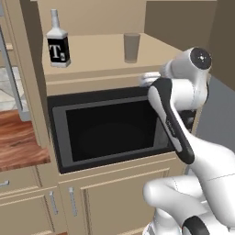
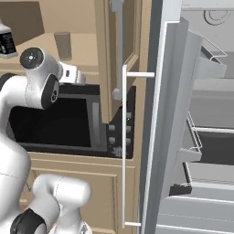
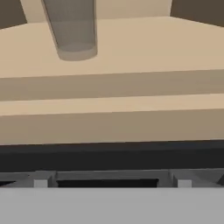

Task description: There is a bowl on the dining counter. Grab a lemon wedge from the fridge and place it in the bowl. Then get the liquor bottle and glass cup from the cabinet and place them next to the bowl.

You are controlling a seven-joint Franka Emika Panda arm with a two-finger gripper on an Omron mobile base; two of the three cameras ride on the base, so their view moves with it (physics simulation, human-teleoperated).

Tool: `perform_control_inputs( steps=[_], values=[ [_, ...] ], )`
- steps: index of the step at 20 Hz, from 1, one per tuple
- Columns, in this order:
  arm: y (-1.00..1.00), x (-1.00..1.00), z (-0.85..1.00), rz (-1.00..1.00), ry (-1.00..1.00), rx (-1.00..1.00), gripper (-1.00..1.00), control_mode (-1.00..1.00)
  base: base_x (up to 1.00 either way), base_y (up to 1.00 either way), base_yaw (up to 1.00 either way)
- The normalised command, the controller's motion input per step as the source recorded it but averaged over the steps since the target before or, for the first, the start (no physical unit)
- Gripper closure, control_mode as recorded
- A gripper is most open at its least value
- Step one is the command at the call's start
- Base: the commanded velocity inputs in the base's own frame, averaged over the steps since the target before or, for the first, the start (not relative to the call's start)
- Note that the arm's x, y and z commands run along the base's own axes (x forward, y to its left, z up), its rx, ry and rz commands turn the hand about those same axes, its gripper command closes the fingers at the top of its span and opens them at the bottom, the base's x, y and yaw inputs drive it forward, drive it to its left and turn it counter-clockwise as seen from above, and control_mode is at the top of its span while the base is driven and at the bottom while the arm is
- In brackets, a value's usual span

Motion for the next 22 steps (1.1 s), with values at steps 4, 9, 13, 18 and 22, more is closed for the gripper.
perform_control_inputs(
  steps=[4, 9, 13, 18, 22],
  values=[
    [0.14, 0.17, 0.87, 0.0, -0.33, 0.0, -1.0, -1.0, 0.0, 0.0, 0.0],
    [0.21, 0.22, 0.95, 0.0, -0.22, 0.0, -1.0, -1.0, 0.0, 0.0, 0.0],
    [0.29, 0.19, 0.78, 0.0, -0.2, 0.0, -1.0, -1.0, 0.0, 0.0, 0.0],
    [0.18, 0.32, 0.16, -0.03, -0.14, 0.0, -1.0, -1.0, 0.0, 0.0, 0.0],
    [0.02, 0.2, 0.16, -0.04, -0.09, 0.0, -1.0, -1.0, 0.0, 0.0, 0.0]
  ],
)
